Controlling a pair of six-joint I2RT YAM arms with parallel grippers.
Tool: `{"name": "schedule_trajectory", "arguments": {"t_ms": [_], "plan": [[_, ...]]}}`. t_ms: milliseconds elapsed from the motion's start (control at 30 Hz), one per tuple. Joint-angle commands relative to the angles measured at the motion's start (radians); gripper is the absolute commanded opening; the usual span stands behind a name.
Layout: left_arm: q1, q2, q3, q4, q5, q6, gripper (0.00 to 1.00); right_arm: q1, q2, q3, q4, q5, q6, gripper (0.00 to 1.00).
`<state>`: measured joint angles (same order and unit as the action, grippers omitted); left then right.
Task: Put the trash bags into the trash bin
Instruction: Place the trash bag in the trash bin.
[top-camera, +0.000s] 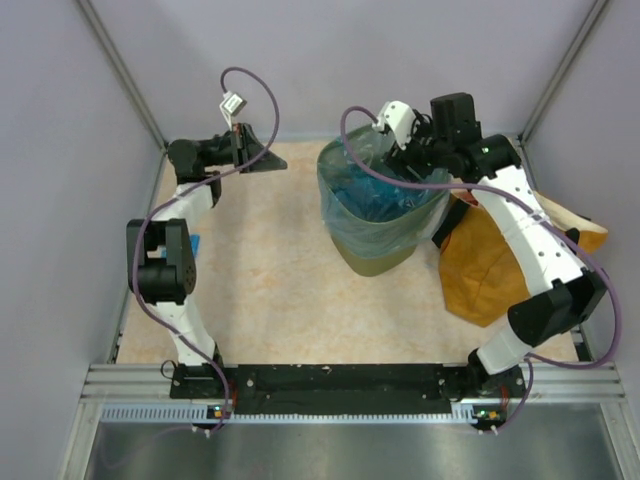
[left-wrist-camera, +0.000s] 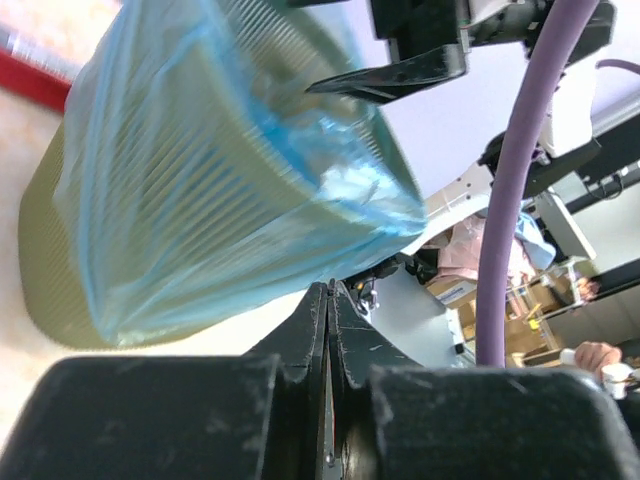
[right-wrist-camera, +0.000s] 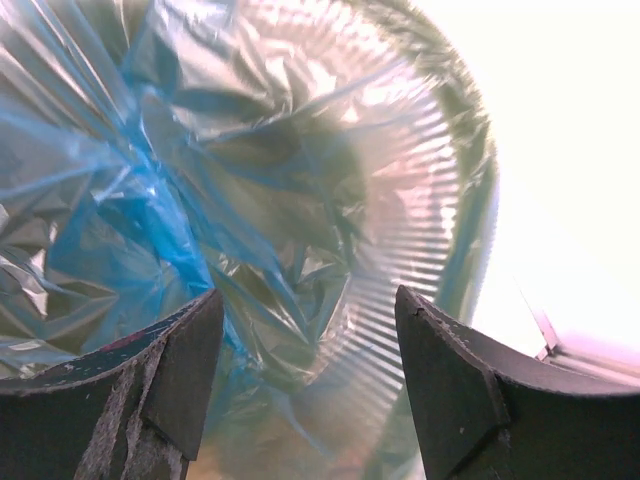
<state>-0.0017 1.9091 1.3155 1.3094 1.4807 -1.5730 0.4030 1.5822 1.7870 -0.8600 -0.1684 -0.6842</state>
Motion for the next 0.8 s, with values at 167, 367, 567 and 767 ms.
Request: {"name": "schedule_trajectory", "arguments": {"t_ms": [167,367,567,767], "plan": [[-0.076,-0.166,0.295,-0.174,-0.039,0.155,0.03,-0.055,-0.047,0.135,0.029,-0.091,0.190,0.70],[-0.214,-0.220,0.366,-0.253,-0.072,0.294,0.59,-0.110,-0.079,0.132,0.032,-0.128,0.241,0.70],[-0.363,-0.257,0.499,-0.711,-0.098,0.598,0.98,-0.113,-0.123,0.130,0.030,-0.106,0.242,0.71],[-0.400,-0.133,0.850,-1.476,-0.318,1.183,0.98,-0.121,-0.136,0.150,0.030,-0.105,0.262,0.71]]}}
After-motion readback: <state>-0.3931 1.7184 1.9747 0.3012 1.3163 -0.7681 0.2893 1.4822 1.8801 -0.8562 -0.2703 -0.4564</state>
